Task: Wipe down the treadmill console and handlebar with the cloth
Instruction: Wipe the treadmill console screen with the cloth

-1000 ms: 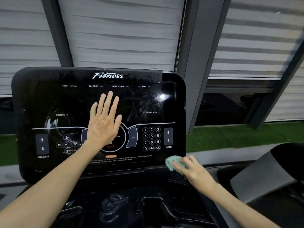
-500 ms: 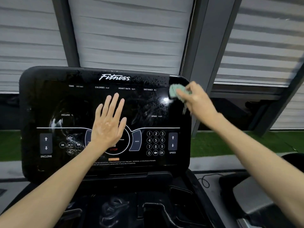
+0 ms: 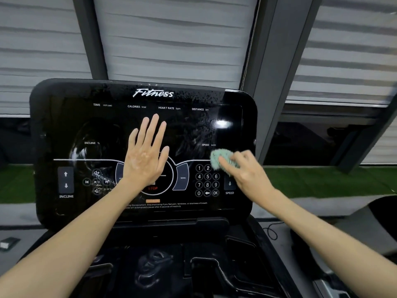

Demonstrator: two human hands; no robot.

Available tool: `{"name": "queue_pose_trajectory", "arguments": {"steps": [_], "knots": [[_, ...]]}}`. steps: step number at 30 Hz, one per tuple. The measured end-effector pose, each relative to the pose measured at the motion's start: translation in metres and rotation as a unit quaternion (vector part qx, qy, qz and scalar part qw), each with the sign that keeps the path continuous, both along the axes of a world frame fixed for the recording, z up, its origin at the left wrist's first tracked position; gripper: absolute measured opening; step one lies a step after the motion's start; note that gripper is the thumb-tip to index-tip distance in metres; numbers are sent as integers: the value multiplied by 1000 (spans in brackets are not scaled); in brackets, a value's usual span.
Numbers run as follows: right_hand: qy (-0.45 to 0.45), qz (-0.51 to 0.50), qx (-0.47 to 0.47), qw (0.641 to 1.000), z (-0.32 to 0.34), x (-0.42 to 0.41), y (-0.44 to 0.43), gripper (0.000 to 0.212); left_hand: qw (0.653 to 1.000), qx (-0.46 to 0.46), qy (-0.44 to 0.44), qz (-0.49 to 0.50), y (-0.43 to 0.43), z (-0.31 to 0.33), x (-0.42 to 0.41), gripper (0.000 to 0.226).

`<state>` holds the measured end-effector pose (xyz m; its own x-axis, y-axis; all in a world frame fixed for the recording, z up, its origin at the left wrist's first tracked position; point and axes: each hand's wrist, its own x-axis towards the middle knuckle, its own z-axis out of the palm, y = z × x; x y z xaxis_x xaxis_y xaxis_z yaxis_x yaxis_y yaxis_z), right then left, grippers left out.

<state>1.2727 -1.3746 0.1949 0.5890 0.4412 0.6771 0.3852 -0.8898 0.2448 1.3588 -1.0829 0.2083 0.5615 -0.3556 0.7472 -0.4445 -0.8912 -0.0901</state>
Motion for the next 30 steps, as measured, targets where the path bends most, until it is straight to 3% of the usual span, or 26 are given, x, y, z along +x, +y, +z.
{"name": "queue_pose_trajectory", "arguments": {"steps": [3, 8, 13, 17, 21, 26, 30], "knots": [[56, 49, -43, 996, -38, -34, -4, 46, 1000, 6, 1, 4, 0, 0, 0, 61], [165, 50, -104, 979, -65, -61, -4, 80, 1000, 6, -1, 6, 0, 0, 0, 61], [142, 98, -137, 975, -37, -43, -11, 70, 1000, 3, 0, 3, 0, 0, 1, 61], [92, 87, -73, 989, 17, -4, -13, 61, 1000, 2, -2, 3, 0, 0, 2, 61], [0, 40, -46, 998, 94, 37, -6, 34, 1000, -1, -1, 1, 1, -1, 1, 61], [-57, -20, -23, 998, 144, 74, 0, 51, 1000, 0, 3, 0, 0, 0, 1, 61], [-79, -19, 2, 997, 128, 70, 9, 46, 1000, 2, 1, 2, 1, 0, 1, 61]]}}
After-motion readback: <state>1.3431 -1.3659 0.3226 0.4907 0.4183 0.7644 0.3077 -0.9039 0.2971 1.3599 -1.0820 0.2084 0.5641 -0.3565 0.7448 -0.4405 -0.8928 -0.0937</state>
